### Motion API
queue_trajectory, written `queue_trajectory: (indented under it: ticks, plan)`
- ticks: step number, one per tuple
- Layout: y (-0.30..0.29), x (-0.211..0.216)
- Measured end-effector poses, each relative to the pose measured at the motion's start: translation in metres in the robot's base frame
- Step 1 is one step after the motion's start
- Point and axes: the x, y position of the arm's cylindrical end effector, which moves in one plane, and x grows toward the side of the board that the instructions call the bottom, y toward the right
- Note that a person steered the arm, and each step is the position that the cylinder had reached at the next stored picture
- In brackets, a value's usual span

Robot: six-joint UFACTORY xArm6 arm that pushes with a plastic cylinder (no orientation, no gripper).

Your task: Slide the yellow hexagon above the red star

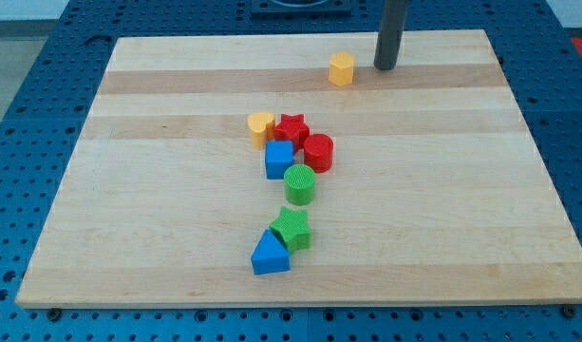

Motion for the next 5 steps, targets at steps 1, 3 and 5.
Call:
queue_trajectory:
  ticks: [1,3,5]
  plan:
    - [-0.046,0.003]
    - [-0.155,0.040]
    - [-0.140,0.009]
